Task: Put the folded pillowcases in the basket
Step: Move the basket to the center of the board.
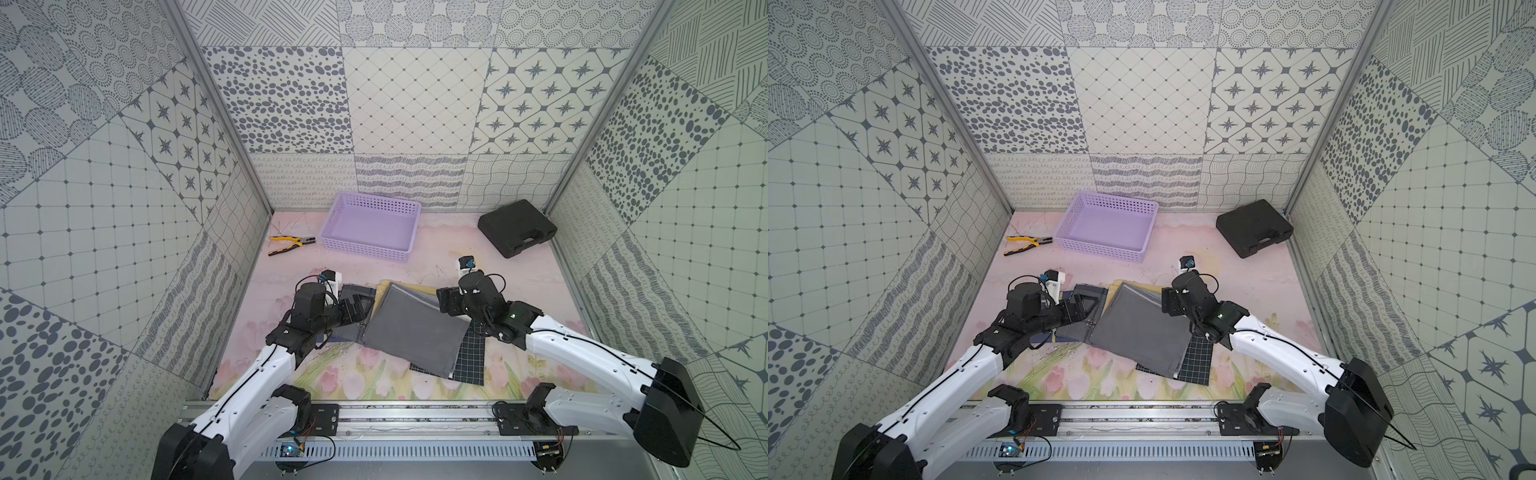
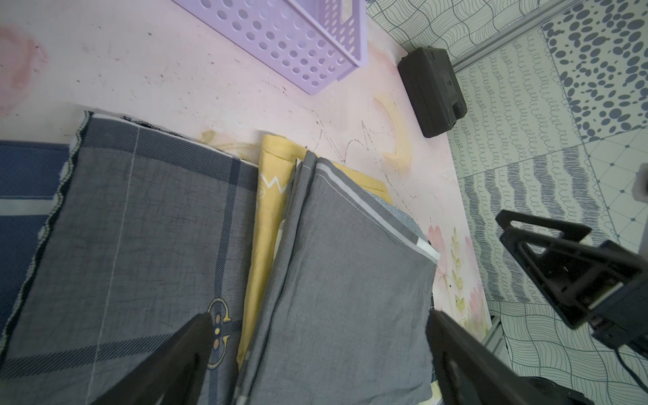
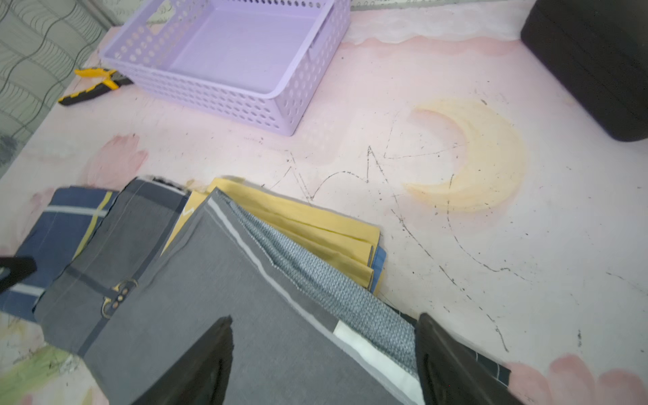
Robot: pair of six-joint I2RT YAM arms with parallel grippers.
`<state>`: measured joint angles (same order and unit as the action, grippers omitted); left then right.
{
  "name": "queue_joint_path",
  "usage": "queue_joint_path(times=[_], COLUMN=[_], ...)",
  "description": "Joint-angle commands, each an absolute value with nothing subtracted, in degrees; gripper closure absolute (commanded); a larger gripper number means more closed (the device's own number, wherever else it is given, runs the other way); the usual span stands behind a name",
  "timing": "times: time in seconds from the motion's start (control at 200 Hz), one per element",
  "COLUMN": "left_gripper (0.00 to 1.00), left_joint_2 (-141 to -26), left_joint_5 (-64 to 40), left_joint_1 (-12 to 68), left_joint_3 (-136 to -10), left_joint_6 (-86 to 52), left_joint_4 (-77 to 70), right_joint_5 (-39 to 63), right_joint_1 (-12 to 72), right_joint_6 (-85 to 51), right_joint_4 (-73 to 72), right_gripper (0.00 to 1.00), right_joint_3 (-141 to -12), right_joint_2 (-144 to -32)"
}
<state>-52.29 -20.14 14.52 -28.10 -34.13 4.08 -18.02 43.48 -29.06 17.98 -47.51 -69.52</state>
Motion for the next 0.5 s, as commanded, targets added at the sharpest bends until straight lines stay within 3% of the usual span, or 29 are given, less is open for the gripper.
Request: queue_joint_path(times=[0.0, 0.495], left_gripper=[0.01, 0.00], left_joint_2=[-50.8, -50.4], left_joint_5=[-19.5, -18.8], left_joint_1=[14.6, 14.7], left_joint_3=[-28.3, -28.0], left_joint_6=[-31.8, -32.1], left_joint_4=[2.9, 3.4], right_joint_5=[-17.5, -18.6], right_joint_1=[42.1, 39.1], right_joint_6=[-32.5, -33.6], right_joint_4=[13.0, 10.9], right_gripper=[0.17, 0.22], right_joint_3=[-53.2, -79.6], right_joint_2=[-75.1, -107.2])
